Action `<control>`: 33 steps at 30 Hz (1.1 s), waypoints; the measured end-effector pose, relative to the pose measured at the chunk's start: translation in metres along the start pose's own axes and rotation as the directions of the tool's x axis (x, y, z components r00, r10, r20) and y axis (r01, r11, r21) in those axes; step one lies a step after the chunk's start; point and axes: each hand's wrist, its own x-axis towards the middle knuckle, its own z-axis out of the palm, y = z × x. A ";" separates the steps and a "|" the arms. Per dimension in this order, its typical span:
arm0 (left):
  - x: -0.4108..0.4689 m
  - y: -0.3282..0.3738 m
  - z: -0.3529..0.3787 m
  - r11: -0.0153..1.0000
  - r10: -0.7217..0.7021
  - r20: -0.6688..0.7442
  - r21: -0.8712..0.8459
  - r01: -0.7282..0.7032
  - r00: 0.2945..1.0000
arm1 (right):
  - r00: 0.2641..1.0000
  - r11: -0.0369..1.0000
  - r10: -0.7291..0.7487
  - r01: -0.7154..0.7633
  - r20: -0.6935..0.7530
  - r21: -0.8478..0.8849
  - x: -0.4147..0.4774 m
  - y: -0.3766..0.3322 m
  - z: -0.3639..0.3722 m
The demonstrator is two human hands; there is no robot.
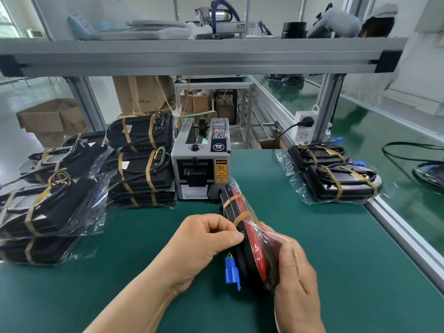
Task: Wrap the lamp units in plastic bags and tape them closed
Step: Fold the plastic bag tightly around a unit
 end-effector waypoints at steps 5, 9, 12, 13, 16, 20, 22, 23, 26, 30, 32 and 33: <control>0.001 0.001 0.004 1.000 -0.004 -0.012 -0.001 0.004 1.000 | 1.000 1.000 0.013 -0.013 0.012 0.023 0.000 0.001 0.000; 0.002 0.001 0.005 1.000 -0.001 -0.037 0.010 0.002 0.999 | 1.000 1.000 0.019 -0.019 0.015 0.022 0.000 0.002 0.000; 0.002 0.000 0.007 1.000 -0.005 -0.051 0.009 0.005 0.999 | 1.000 1.000 0.020 -0.020 0.017 0.021 0.000 0.002 0.000; 0.003 0.000 0.007 1.000 -0.014 -0.050 -0.005 0.014 0.999 | 1.000 0.999 0.022 -0.022 0.019 0.028 0.000 0.002 0.000; 0.004 -0.002 0.006 0.997 -0.052 -0.023 -0.049 0.051 0.998 | 1.000 0.999 0.024 -0.025 0.018 0.032 0.000 0.003 -0.001; 0.005 -0.002 0.005 0.997 -0.065 -0.002 -0.036 0.065 0.998 | 1.000 0.999 0.022 -0.023 0.020 0.025 0.000 0.004 -0.001; 0.004 -0.001 0.005 0.998 -0.061 -0.008 -0.028 0.061 0.998 | 0.999 0.999 0.025 -0.026 0.023 0.029 0.000 0.004 -0.001; 0.004 -0.002 0.005 0.998 -0.055 -0.012 -0.023 0.054 0.998 | 0.999 0.999 0.026 -0.026 0.025 0.029 0.001 0.004 -0.001; 0.005 -0.004 0.005 0.999 -0.023 -0.028 -0.025 0.023 0.999 | 0.999 0.999 0.034 -0.035 0.033 0.024 0.000 0.005 -0.001; 0.005 -0.007 0.009 1.000 0.018 -0.075 0.021 -0.017 0.997 | 0.999 0.999 0.029 -0.030 0.033 0.015 -0.001 0.006 -0.003; 0.004 -0.008 0.009 0.999 0.038 -0.092 0.043 -0.034 0.995 | 0.999 0.999 0.026 -0.027 0.031 0.030 0.000 0.005 -0.002; 0.004 -0.009 0.009 0.998 0.045 -0.103 0.055 -0.039 0.994 | 0.999 0.999 0.025 -0.026 0.028 0.038 0.000 0.005 -0.001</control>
